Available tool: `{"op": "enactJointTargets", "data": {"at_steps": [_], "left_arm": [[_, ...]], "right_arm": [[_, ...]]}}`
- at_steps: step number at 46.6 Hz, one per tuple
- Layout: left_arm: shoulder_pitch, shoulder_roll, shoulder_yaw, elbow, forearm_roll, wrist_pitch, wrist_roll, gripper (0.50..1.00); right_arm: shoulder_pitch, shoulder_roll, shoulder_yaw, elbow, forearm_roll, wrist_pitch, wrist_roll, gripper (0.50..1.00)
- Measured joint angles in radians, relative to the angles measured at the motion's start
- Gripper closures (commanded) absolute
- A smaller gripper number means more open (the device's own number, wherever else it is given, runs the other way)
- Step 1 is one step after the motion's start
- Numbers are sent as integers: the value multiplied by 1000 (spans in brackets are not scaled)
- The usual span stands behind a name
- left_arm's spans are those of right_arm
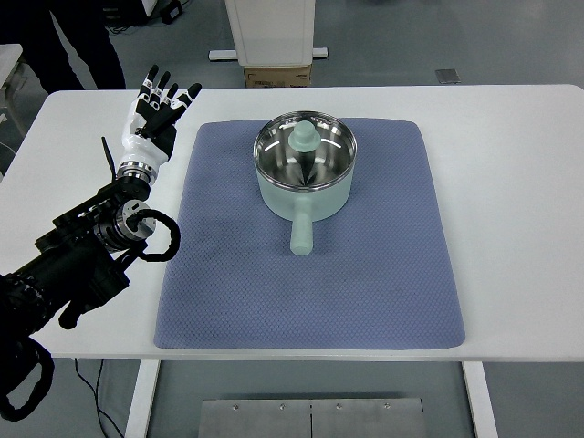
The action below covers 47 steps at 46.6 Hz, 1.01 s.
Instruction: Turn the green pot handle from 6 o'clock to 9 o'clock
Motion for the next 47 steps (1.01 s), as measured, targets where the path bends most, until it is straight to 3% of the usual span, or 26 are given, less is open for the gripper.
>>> {"op": "enactJointTargets", "data": {"at_steps": [47], "left_arm": [[-7, 3, 0, 0, 13, -4, -1, 500]], "right_arm": [[0, 0, 0, 0, 0, 0, 0, 500]]}}
